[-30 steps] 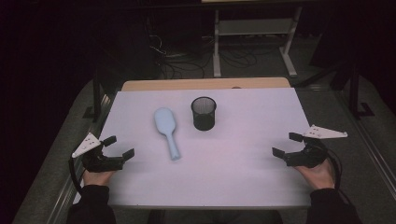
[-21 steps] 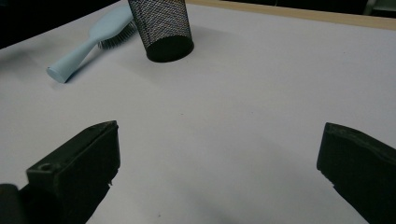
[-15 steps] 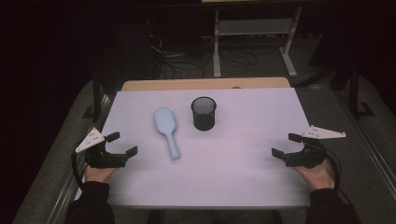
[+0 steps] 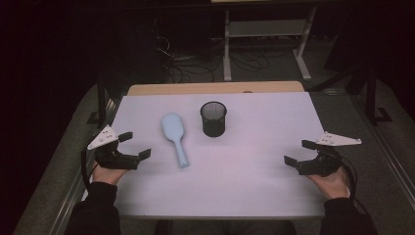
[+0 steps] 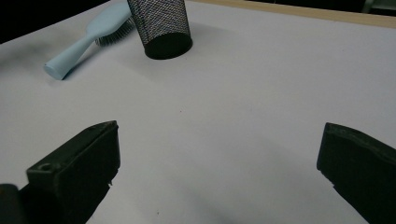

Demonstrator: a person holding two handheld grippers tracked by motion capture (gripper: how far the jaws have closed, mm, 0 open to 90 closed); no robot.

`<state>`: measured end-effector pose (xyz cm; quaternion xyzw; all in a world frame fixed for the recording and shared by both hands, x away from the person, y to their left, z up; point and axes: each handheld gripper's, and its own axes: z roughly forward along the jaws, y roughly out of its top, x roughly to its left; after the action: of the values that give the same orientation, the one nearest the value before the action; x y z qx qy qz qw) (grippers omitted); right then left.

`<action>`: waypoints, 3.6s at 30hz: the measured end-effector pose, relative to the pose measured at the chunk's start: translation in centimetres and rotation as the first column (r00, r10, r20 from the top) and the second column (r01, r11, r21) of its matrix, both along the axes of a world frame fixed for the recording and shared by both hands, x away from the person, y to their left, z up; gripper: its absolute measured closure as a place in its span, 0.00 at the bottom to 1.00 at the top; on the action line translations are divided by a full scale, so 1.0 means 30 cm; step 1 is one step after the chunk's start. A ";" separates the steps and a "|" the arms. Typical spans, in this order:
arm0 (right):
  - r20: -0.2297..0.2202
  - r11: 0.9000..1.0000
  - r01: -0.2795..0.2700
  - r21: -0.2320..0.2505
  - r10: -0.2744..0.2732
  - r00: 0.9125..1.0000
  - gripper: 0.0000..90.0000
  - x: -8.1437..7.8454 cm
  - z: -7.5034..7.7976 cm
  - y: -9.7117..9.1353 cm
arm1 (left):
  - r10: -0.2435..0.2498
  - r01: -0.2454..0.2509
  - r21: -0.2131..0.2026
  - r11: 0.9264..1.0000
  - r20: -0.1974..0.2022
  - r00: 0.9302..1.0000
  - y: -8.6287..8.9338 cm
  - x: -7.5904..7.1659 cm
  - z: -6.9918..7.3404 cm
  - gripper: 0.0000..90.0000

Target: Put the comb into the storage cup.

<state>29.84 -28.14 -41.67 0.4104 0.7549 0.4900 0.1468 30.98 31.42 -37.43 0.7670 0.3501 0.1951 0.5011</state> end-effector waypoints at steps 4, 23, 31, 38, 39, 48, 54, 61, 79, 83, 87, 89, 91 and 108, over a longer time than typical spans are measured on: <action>-0.001 1.000 0.000 -0.003 0.000 1.000 0.00 0.001 -0.001 0.000 | -0.008 0.008 0.010 1.000 -0.006 1.000 -0.013 0.008 0.010 0.00; -0.004 1.000 -0.002 -0.010 0.002 1.000 0.00 0.001 -0.002 0.004 | -0.045 0.047 0.048 0.998 -0.029 0.999 -0.046 0.047 0.049 0.00; -0.004 1.000 0.000 -0.010 0.000 1.000 0.00 0.000 -0.002 0.003 | -0.073 0.075 0.073 0.994 -0.042 0.996 -0.081 0.072 0.064 0.00; -0.003 1.000 0.001 -0.011 -0.001 1.000 0.00 0.000 -0.003 0.003 | -0.096 0.100 0.090 0.991 -0.055 0.994 -0.113 0.087 0.072 0.00; -0.003 1.000 0.001 -0.011 -0.001 1.000 0.00 0.000 -0.003 0.003 | -0.101 0.106 0.095 0.990 -0.059 0.993 -0.119 0.090 0.073 0.00; -0.005 1.000 0.000 -0.011 0.000 1.000 0.00 -0.001 -0.003 0.002 | -0.124 0.132 0.109 0.985 -0.075 0.989 -0.155 0.112 0.078 0.00; -0.004 1.000 0.000 -0.009 0.000 1.000 0.00 -0.001 -0.004 0.000 | -0.136 0.146 0.125 0.981 -0.089 0.987 -0.176 0.123 0.073 0.00; -0.009 1.000 0.003 -0.011 -0.003 1.000 0.00 -0.001 -0.006 -0.004 | -0.148 0.162 0.146 0.976 -0.102 0.984 -0.203 0.130 0.072 0.00; -0.009 1.000 0.000 -0.014 -0.001 1.000 0.00 -0.003 -0.007 -0.003 | -0.191 0.213 0.168 0.963 -0.137 0.972 -0.272 0.166 0.049 0.01; -0.008 1.000 0.002 -0.013 -0.002 1.000 0.00 -0.004 -0.006 -0.005 | -0.201 0.225 0.173 0.959 -0.146 0.969 -0.289 0.170 0.040 0.01; -0.006 1.000 0.001 -0.012 -0.001 1.000 0.00 -0.005 -0.006 -0.005 | -0.210 0.236 0.175 0.956 -0.156 0.965 -0.302 0.174 0.033 0.01; -0.009 1.000 -0.001 -0.015 0.001 1.000 0.00 -0.005 -0.006 -0.004 | -0.213 0.239 0.174 0.955 -0.156 0.964 -0.307 0.176 0.030 0.03; -0.010 1.000 -0.001 -0.015 0.001 1.000 0.00 -0.004 -0.006 -0.004 | -0.218 0.244 0.176 0.954 -0.157 0.963 -0.311 0.179 0.029 0.04; -0.013 1.000 -0.005 -0.018 0.005 1.000 0.00 -0.003 -0.008 -0.001 | -0.248 0.285 0.181 0.941 -0.203 0.947 -0.341 0.197 -0.004 0.20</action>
<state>29.74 -28.18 -41.89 0.4104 0.7613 0.4808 0.1443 36.90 21.19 -37.55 0.8698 0.2636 0.0917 0.4070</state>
